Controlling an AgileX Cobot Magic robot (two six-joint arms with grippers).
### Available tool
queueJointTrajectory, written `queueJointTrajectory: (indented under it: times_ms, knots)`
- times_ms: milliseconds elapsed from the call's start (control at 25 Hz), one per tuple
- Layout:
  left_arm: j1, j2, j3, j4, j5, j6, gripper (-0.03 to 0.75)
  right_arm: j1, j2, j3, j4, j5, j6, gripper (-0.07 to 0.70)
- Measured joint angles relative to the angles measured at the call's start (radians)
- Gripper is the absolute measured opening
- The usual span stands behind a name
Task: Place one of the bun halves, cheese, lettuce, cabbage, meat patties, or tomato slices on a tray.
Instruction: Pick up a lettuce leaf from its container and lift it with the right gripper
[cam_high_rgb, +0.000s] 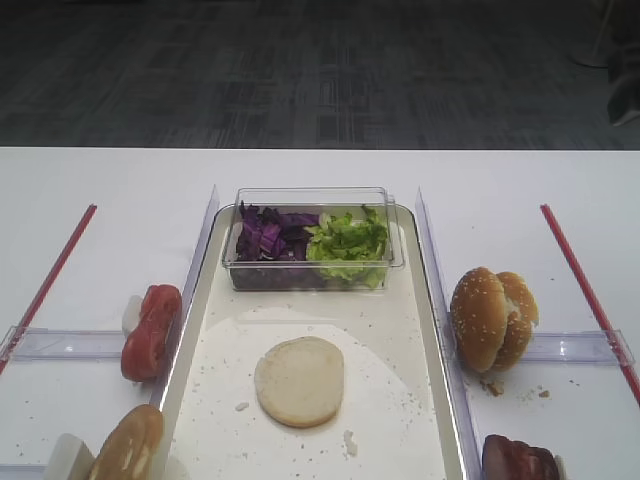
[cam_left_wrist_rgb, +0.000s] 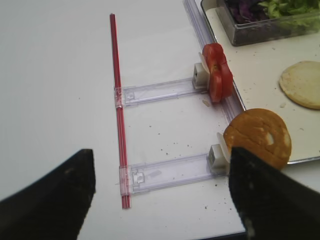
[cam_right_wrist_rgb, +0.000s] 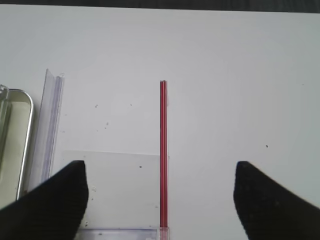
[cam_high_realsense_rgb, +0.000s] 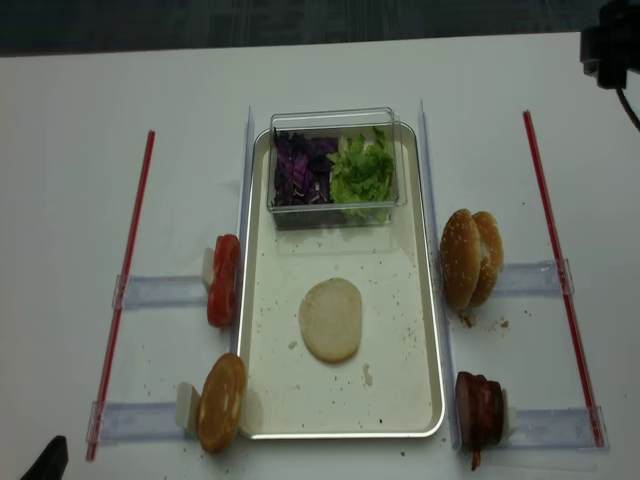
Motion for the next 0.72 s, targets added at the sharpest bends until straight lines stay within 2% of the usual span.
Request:
queueJointTrajectory:
  times_ms: [320,720]
  knots:
    - [0.0,0.0,0.0,0.0,0.0,0.0,0.509,0.0,0.25,-0.11,0.006,0.0,0.002,0.613]
    - [0.0,0.0,0.0,0.0,-0.002,0.0,0.509,0.0,0.382,-0.121,0.007,-0.014,0.002,0.613]
